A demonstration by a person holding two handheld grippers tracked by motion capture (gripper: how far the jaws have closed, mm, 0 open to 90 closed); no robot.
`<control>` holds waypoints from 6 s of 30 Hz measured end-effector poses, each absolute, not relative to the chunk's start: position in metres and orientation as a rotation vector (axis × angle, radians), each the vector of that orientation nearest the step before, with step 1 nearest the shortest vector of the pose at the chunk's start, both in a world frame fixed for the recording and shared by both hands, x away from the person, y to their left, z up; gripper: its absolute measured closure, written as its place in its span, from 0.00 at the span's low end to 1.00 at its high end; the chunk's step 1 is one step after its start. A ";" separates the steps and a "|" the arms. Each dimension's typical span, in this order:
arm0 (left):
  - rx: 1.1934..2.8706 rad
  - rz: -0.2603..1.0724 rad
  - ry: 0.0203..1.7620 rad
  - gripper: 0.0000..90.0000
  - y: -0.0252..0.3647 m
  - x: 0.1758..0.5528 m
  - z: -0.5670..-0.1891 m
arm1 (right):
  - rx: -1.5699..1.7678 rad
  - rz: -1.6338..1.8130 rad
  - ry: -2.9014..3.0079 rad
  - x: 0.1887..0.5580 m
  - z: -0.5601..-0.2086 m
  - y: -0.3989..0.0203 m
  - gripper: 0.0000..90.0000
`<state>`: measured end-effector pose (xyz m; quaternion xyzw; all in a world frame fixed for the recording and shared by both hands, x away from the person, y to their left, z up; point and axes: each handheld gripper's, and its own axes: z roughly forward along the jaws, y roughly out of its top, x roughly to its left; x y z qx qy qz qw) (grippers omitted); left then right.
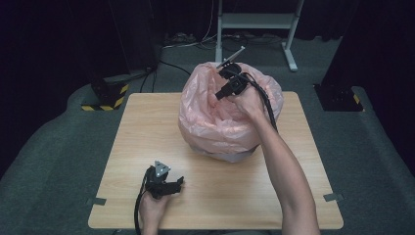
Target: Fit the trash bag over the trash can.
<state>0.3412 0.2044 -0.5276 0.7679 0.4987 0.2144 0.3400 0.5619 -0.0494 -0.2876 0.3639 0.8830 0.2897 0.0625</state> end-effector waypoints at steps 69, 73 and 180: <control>1.999 0.562 1.299 0.20 0.205 0.341 -0.528 | 1.092 0.975 2.669 0.549 -0.280 -0.019 0.93; 1.996 0.562 1.301 0.20 0.205 0.341 -0.528 | 1.115 0.886 2.722 0.557 -0.286 -0.010 0.97; 1.995 0.567 1.299 0.21 0.205 0.341 -0.528 | 1.029 1.257 2.245 0.467 -0.241 -0.192 0.65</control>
